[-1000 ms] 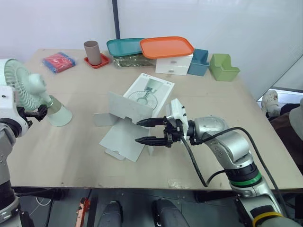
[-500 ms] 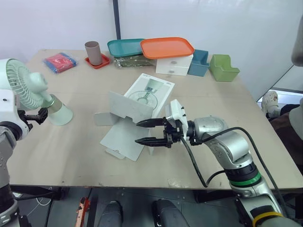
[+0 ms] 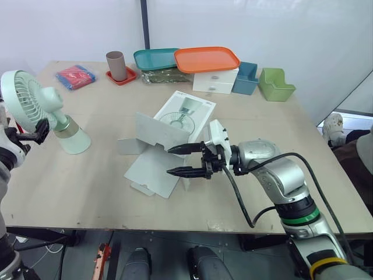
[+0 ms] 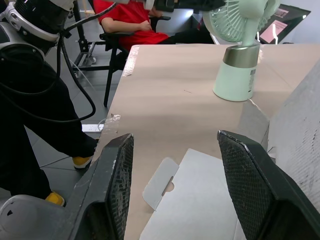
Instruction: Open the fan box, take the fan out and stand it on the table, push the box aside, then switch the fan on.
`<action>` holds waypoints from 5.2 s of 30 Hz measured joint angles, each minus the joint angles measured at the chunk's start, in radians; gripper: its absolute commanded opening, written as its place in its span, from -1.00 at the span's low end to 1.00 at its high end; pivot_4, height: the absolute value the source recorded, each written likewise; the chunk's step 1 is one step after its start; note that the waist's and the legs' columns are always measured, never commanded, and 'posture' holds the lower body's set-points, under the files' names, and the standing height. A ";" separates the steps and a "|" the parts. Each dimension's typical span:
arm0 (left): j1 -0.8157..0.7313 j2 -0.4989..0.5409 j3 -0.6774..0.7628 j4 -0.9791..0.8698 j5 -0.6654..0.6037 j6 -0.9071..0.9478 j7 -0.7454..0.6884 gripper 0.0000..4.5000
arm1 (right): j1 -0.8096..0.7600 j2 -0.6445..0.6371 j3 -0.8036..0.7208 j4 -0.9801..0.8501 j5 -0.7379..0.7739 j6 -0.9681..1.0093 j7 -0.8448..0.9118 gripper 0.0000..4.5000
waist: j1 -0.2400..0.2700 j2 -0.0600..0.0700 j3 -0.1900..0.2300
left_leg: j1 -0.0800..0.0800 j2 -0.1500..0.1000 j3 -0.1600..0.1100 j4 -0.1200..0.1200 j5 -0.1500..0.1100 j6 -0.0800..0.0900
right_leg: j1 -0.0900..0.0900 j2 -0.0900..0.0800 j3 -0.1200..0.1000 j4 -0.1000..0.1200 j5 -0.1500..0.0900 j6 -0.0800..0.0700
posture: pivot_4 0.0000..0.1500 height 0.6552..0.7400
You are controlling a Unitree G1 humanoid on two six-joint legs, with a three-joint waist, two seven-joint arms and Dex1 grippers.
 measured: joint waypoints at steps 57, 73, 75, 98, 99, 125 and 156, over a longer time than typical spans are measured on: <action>0.284 0.191 -0.357 0.027 -0.318 -0.363 -0.708 0.99 | 0.060 -0.133 -0.182 -0.384 0.097 0.746 -0.486 0.21 | 0.000 0.002 0.001 | 0.003 0.005 0.005 0.001 0.001 0.001 | 0.000 0.004 0.003 0.001 0.001 -0.004 | 1.00 1.00; 0.228 0.187 -0.476 0.150 -0.161 -0.538 -0.783 0.99 | 0.005 -0.047 -0.080 -0.389 0.141 0.871 -0.617 0.21 | 0.001 0.002 0.001 | 0.003 0.006 0.007 0.001 0.001 0.001 | -0.001 0.005 0.004 0.001 0.000 -0.007 | 1.00 1.00; 0.212 0.170 -0.478 0.159 -0.155 -0.543 -0.778 0.99 | -0.013 -0.024 -0.072 -0.357 0.130 0.872 -0.636 0.21 | 0.001 0.002 0.001 | 0.003 0.006 0.007 0.002 0.001 0.001 | -0.001 0.005 0.004 0.001 0.000 -0.006 | 1.00 1.00; 0.258 0.084 -0.536 0.174 -0.081 -0.621 -0.701 1.00 | -0.075 0.054 0.044 -0.101 -0.040 0.846 -0.748 -0.95 | 0.000 0.002 0.000 | 0.003 0.010 0.008 0.002 0.001 0.002 | -0.002 0.010 0.005 0.001 0.004 -0.005 | 1.00 1.00; 0.258 0.082 -0.536 0.174 -0.077 -0.624 -0.699 1.00 | -0.075 0.056 0.044 -0.087 -0.046 0.838 -0.750 -0.95 | 0.000 0.002 0.000 | 0.003 0.010 0.008 0.002 0.001 0.002 | -0.002 0.010 0.005 0.001 0.004 -0.005 | 1.00 1.00; 0.215 0.069 -0.596 0.190 -0.034 -0.646 -0.711 1.00 | -0.055 0.008 -0.192 0.114 -0.200 0.737 -0.835 -0.95 | 0.000 0.002 0.000 | 0.003 0.013 0.009 0.001 0.001 0.002 | -0.002 0.013 0.007 0.001 0.004 -0.006 | 1.00 1.00; 0.182 0.069 -0.657 0.249 0.019 -0.691 -0.768 1.00 | -0.198 0.116 -0.676 0.520 -0.275 0.577 -1.185 -0.95 | -0.002 0.004 0.000 | 0.004 0.012 0.012 0.001 0.001 0.002 | -0.002 0.014 0.012 0.001 0.006 -0.004 | 1.00 1.00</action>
